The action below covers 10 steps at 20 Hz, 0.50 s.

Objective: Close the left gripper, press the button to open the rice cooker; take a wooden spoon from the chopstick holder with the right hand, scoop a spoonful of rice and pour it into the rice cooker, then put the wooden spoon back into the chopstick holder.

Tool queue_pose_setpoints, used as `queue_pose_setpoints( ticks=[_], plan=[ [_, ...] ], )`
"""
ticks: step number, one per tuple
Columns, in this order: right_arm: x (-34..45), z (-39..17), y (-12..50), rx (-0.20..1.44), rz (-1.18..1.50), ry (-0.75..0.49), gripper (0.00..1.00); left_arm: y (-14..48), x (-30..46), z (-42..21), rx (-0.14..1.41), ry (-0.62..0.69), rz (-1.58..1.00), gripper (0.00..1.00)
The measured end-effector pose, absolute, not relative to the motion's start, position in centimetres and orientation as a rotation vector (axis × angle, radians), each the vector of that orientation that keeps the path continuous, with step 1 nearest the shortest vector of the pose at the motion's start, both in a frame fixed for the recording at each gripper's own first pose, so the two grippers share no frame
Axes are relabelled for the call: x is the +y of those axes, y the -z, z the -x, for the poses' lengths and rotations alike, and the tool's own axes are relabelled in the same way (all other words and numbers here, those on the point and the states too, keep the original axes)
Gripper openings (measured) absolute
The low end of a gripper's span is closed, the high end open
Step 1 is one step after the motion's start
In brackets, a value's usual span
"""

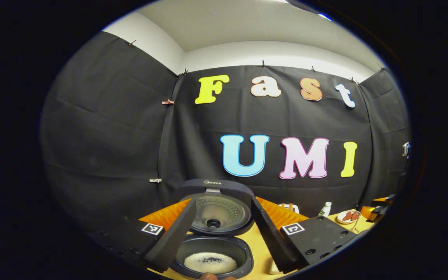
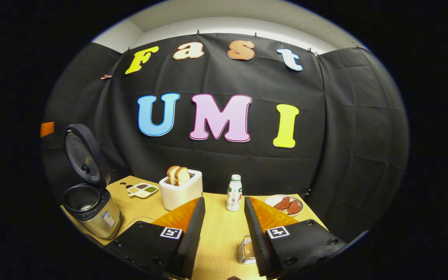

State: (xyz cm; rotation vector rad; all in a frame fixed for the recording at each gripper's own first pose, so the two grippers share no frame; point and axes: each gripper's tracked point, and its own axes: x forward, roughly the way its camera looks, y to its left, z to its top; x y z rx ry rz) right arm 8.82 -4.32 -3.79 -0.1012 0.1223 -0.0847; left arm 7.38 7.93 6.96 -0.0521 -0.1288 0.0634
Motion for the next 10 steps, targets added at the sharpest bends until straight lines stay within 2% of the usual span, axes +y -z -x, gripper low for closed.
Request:
queue_pose_setpoints(
  ticks=[3,10],
  plan=[
    [-3.6,-8.9,3.4,0.115,0.104,0.084,0.71,-8.0,8.5,-9.2,-0.133,-0.063,0.009,0.95],
    [-2.2,-9.1,3.3,0.126,0.086,0.063,0.73,-10.8,10.2,-13.5,-0.153,-0.032,-0.004,0.95]
  ],
)
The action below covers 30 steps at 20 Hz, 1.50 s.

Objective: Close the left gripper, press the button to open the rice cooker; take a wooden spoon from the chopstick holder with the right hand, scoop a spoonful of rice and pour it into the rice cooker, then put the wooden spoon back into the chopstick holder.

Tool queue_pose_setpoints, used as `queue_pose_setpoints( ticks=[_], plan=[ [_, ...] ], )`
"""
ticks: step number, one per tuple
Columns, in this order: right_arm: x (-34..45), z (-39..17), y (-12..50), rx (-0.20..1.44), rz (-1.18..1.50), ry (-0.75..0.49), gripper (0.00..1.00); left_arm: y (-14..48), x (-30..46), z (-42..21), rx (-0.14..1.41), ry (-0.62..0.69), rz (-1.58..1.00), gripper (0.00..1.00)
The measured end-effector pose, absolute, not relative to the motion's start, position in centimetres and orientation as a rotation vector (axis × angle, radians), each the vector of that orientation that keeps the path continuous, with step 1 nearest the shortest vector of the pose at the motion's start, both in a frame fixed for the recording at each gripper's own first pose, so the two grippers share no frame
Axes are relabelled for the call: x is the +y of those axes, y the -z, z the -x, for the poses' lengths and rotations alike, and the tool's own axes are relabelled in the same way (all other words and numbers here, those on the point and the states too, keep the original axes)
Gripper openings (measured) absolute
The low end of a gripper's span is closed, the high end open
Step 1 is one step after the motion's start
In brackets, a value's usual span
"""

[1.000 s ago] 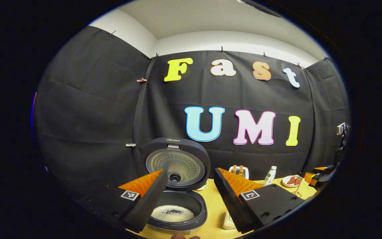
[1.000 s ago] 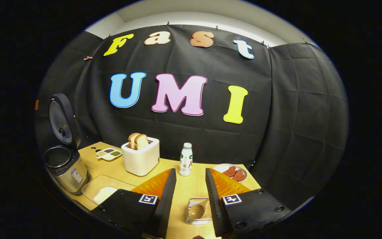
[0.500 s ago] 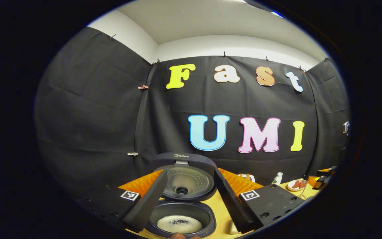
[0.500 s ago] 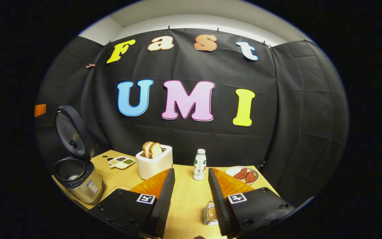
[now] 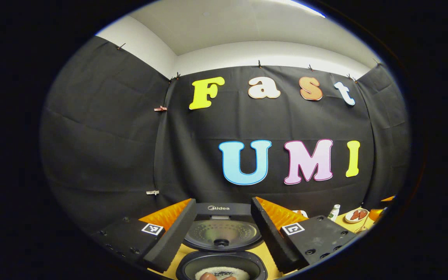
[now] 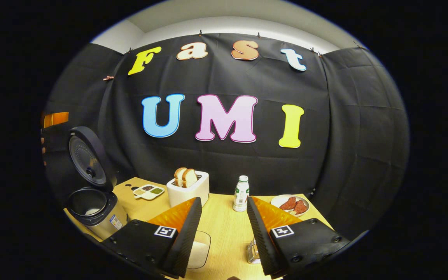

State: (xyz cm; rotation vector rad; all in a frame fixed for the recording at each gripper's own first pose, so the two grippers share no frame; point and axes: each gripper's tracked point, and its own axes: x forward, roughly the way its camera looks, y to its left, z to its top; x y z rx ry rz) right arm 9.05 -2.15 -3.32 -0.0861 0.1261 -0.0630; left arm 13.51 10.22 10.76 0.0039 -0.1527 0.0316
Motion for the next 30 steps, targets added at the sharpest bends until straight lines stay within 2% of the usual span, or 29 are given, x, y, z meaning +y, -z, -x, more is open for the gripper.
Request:
queue_pose_setpoints(
  ticks=[5,6,10,14,30],
  plan=[
    [-0.9,-9.2,3.5,0.132,0.102,0.033,0.74,-11.2,11.1,-17.2,-0.116,-0.011,0.025,0.92],
    [-0.7,-9.2,3.6,0.135,0.102,0.030,0.73,-11.2,11.1,-17.9,-0.104,-0.007,0.030,0.95],
    [0.0,-9.3,3.1,0.123,0.122,0.019,0.74,-10.6,10.9,-20.5,-0.055,0.007,0.007,0.92],
    [0.2,-9.1,3.1,0.119,0.135,0.018,0.74,-9.3,10.2,-22.1,0.002,0.031,0.011,0.95],
    [0.3,-8.7,3.4,0.121,0.126,-0.002,0.75,-7.7,10.4,-20.7,0.034,0.027,0.006,0.97]
  ],
)
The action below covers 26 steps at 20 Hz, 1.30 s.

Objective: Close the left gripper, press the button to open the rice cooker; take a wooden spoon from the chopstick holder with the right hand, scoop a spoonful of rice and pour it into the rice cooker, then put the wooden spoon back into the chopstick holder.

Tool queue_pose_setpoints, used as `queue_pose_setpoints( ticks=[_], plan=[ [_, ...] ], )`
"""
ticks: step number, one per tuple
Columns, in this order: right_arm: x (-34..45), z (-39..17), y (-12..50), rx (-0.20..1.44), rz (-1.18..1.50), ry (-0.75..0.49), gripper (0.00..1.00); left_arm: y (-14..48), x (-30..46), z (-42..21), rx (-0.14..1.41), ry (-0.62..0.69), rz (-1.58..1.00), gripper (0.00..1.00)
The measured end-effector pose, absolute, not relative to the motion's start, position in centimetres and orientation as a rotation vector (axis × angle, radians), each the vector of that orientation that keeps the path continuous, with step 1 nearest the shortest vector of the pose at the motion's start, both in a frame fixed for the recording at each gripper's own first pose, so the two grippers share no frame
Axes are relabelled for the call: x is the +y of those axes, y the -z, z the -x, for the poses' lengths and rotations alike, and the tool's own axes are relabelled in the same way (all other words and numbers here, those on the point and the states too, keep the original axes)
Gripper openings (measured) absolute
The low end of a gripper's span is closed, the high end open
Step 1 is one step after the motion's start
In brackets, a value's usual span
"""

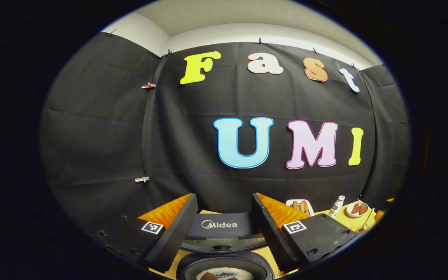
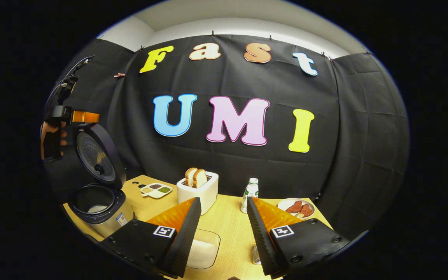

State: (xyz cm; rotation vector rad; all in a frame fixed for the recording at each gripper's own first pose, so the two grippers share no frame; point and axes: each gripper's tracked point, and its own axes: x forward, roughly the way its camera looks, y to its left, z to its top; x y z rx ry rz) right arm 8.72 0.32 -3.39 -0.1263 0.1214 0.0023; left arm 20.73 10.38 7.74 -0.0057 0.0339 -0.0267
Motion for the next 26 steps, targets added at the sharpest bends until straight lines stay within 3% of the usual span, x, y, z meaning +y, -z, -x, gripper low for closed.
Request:
queue_pose_setpoints(
  ticks=[15,26],
  plan=[
    [2.3,-8.2,3.2,0.113,0.107,-0.051,0.75,-4.2,9.9,-13.3,0.073,0.026,-0.003,0.97],
    [3.0,-7.5,3.6,0.121,0.105,-0.083,0.75,2.4,9.6,-7.2,0.151,-0.026,0.051,0.97]
  ],
)
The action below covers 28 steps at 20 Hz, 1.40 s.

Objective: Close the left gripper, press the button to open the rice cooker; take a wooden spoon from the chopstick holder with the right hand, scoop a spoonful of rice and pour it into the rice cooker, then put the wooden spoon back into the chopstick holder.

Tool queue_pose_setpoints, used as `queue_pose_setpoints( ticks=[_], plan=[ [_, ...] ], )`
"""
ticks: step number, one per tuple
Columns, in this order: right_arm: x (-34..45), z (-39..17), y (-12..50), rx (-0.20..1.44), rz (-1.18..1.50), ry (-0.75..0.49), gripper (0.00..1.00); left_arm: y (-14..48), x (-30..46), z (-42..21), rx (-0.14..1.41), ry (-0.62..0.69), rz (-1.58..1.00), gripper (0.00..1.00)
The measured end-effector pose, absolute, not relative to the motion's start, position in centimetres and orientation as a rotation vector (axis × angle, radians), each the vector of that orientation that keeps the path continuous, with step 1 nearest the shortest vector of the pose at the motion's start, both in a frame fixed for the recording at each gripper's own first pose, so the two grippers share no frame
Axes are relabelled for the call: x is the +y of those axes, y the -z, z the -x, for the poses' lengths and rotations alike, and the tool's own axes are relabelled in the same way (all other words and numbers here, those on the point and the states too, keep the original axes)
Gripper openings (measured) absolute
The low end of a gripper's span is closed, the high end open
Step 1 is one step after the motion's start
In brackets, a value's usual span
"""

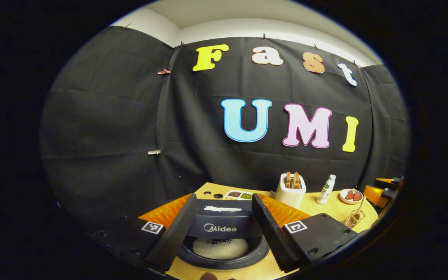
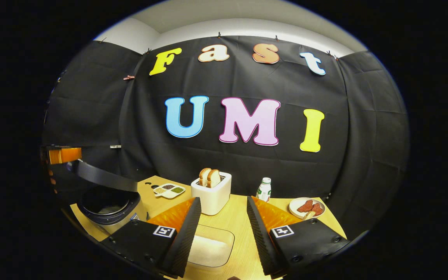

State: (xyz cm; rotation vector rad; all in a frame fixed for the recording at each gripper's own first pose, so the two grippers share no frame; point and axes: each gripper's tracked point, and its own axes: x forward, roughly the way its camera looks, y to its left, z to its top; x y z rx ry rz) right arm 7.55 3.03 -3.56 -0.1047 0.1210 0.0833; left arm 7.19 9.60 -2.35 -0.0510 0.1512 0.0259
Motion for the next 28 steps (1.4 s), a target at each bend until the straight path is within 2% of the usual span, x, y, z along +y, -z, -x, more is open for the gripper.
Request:
queue_pose_setpoints(
  ticks=[7,28],
  plan=[
    [3.5,-7.3,4.3,0.135,0.113,-0.099,0.75,5.9,9.3,-5.3,0.202,-0.039,0.082,0.96],
    [4.3,-7.0,4.8,0.145,0.113,-0.114,0.75,8.5,9.2,-4.4,0.230,-0.047,0.047,0.97]
  ],
)
